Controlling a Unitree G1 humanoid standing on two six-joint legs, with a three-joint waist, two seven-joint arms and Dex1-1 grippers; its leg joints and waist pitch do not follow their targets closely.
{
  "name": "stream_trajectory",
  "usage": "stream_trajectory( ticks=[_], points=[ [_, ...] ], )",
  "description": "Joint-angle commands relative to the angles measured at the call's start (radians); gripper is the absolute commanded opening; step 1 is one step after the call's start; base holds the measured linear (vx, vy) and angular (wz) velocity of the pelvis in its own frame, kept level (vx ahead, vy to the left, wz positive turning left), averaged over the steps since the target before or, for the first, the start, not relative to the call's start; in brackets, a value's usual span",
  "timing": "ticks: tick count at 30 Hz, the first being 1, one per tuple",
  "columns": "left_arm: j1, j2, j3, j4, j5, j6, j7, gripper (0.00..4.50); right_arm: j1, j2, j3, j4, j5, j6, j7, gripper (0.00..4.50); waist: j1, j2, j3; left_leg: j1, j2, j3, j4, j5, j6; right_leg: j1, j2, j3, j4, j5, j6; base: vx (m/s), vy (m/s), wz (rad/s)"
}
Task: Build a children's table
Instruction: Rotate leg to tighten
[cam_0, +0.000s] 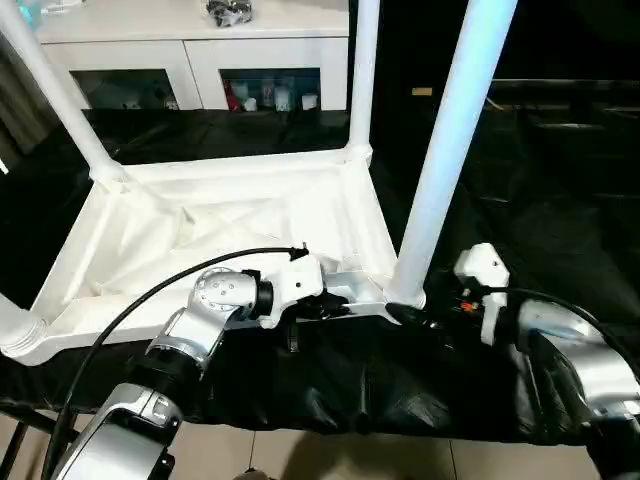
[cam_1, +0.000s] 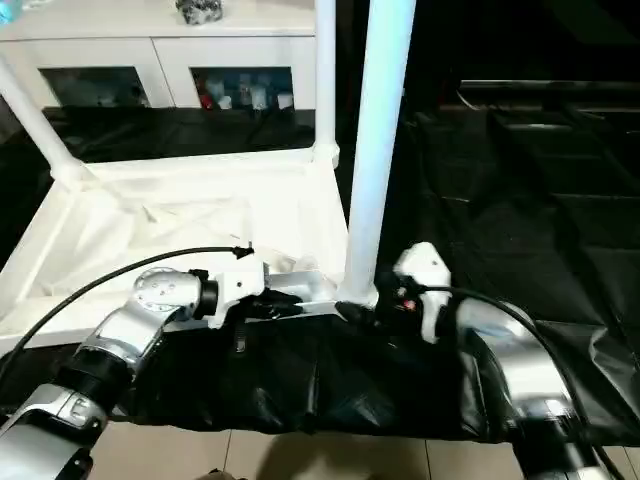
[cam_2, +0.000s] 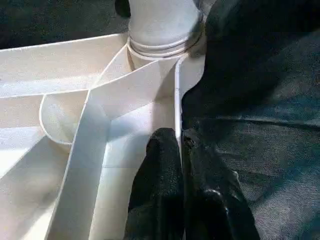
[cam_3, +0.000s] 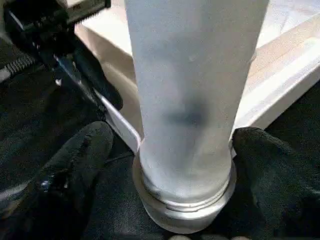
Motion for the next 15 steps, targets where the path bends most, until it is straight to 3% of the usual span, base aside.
stream_trajectory(
  ticks=[1, 3, 6, 13, 14, 15],
  points=[
    [0.016, 0.006, -0.011, -0.016, -0.017, -0.012, -0.014, 0.0, -0.031, 0.002, 0.011, 0.022, -0.013, -0.019, 0.02, 3.95, 0.001, -0.037, -0.06, 0.0, 0.022, -0.001, -0.053, -0.095, 0.106, 0.057, -0.054, 0.031, -0.056, -0.077, -0.234, 0.0, 0.0, 0.0],
    [0.016, 0.006, -0.011, -0.016, -0.017, -0.012, -0.014, 0.0, -0.046, 0.006, 0.012, 0.037, -0.014, -0.025, 0.025, 3.9, 0.002, -0.033, -0.059, 0.001, 0.022, -0.001, -0.052, -0.101, 0.103, 0.055, -0.055, 0.031, -0.057, -0.088, -0.234, 0.0, 0.0, 0.0],
    [0.015, 0.006, -0.01, -0.018, -0.016, -0.008, -0.011, 0.0, -0.063, 0.01, 0.015, 0.053, -0.009, -0.034, 0.035, 3.52, 0.003, -0.04, -0.057, 0.002, 0.022, 0.0, -0.052, -0.106, 0.099, 0.055, -0.055, 0.033, -0.058, -0.104, -0.229, 0.0, 0.0, 0.0],
    [0.017, 0.014, -0.007, -0.019, -0.017, -0.005, -0.012, 0.0, -0.084, 0.02, 0.019, 0.07, -0.004, -0.055, 0.061, 3.02, 0.002, -0.04, -0.055, 0.001, 0.022, -0.001, -0.053, -0.117, 0.087, 0.055, -0.054, 0.034, -0.058, -0.131, -0.225, 0.0, 0.0, 0.0],
    [0.018, 0.015, -0.007, -0.019, -0.017, -0.005, -0.013, 0.0, -0.086, 0.02, 0.02, 0.073, -0.004, -0.059, 0.065, 2.95, 0.003, -0.027, -0.055, 0.003, 0.022, -0.002, -0.053, -0.121, 0.083, 0.053, -0.055, 0.035, -0.058, -0.133, -0.227, 0.0, 0.0, 0.0],
    [0.018, 0.016, -0.008, -0.019, -0.017, -0.005, -0.014, 0.0, -0.088, 0.021, 0.021, 0.075, -0.004, -0.062, 0.067, 2.76, -0.001, -0.035, -0.054, 0.003, 0.021, 0.0, -0.052, -0.13, 0.08, 0.053, -0.053, 0.035, -0.06, -0.131, -0.227, 0.0, 0.0, 0.0]
  ],
)
